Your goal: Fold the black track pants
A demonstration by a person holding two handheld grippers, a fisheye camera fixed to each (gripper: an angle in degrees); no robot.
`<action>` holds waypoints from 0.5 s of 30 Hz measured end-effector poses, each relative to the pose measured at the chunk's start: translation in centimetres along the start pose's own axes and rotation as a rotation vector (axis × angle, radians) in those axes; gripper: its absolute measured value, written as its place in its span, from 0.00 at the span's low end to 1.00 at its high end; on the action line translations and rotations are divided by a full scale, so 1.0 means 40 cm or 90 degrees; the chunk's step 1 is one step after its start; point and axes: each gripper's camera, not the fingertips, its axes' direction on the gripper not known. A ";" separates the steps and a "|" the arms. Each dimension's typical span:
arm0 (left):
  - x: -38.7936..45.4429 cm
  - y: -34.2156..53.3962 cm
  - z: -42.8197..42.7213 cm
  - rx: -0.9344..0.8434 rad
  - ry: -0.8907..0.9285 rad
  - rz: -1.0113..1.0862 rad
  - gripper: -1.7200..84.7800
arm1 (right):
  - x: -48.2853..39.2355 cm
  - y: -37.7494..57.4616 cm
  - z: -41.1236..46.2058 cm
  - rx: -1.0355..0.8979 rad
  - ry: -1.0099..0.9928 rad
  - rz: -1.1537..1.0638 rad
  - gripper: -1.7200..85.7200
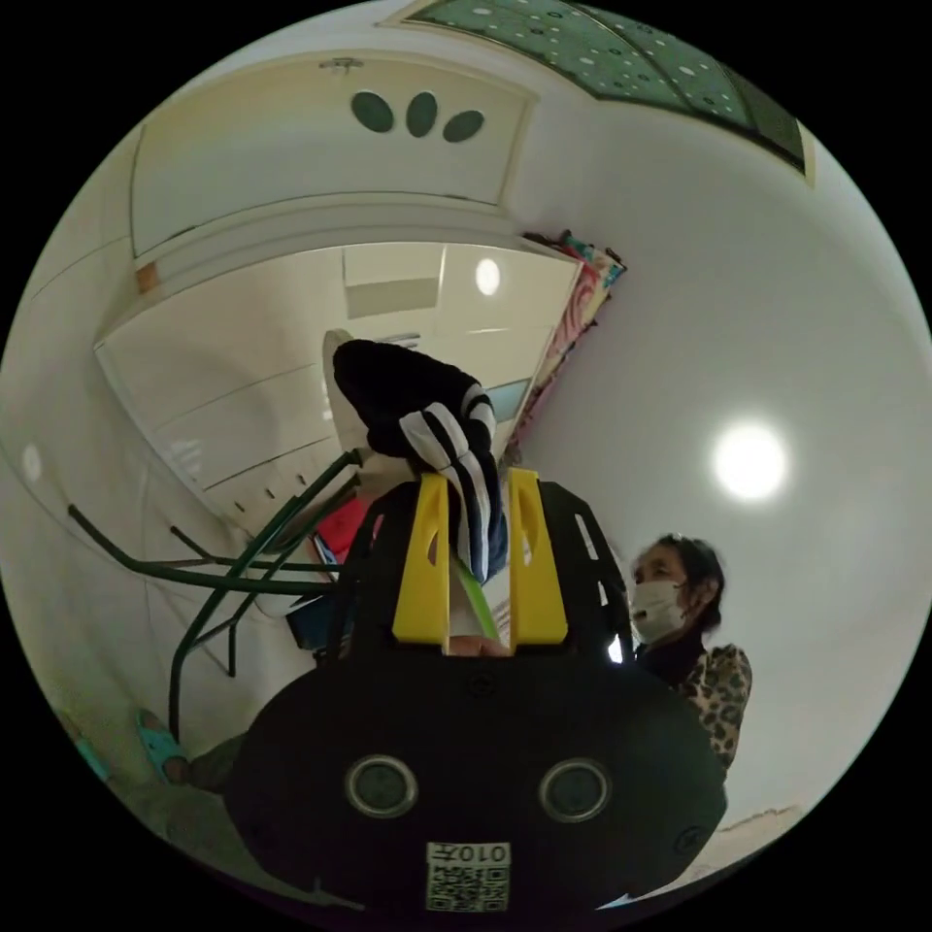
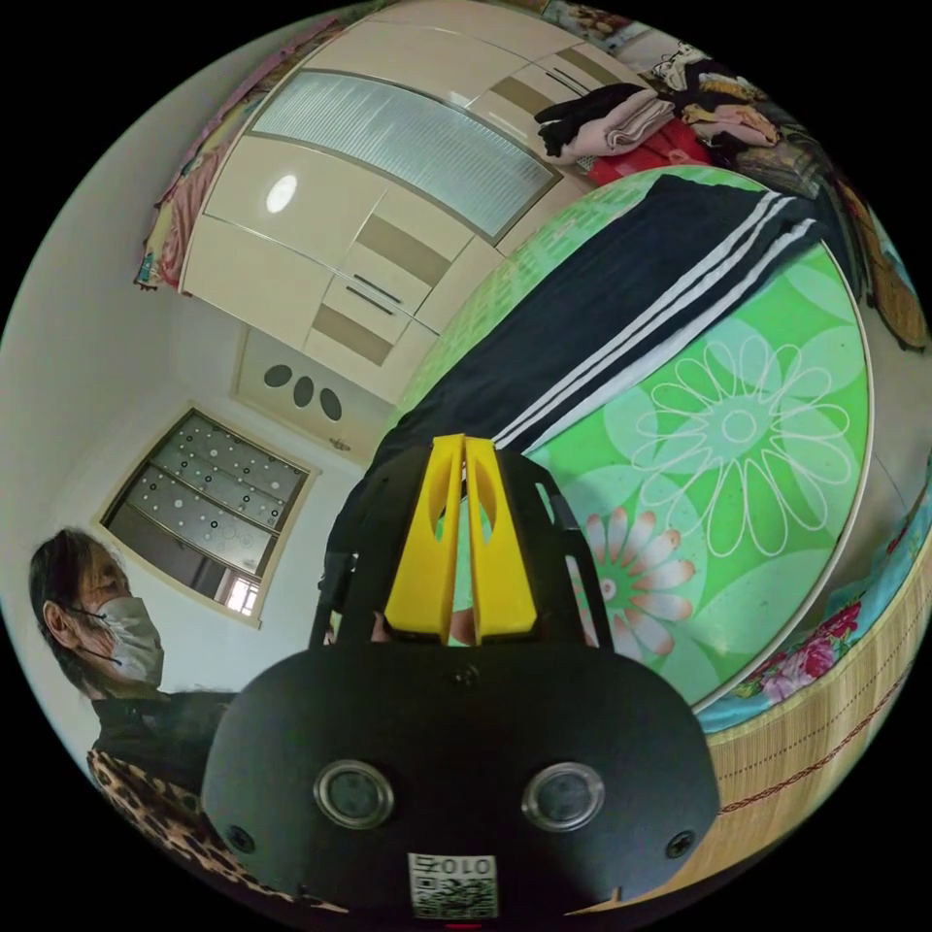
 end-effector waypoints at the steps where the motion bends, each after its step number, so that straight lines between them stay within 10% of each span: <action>1: -0.003 -0.010 -0.023 -0.002 -0.014 -0.003 0.11 | 0.000 0.000 0.001 0.001 0.001 0.001 0.05; 12: -0.032 0.047 -0.289 0.265 -0.057 -0.127 0.03 | -0.009 0.012 0.026 0.017 0.029 0.027 0.05; 15: 0.072 0.023 -0.241 0.193 -0.094 -0.077 0.04 | -0.011 0.019 0.033 0.016 0.031 0.029 0.05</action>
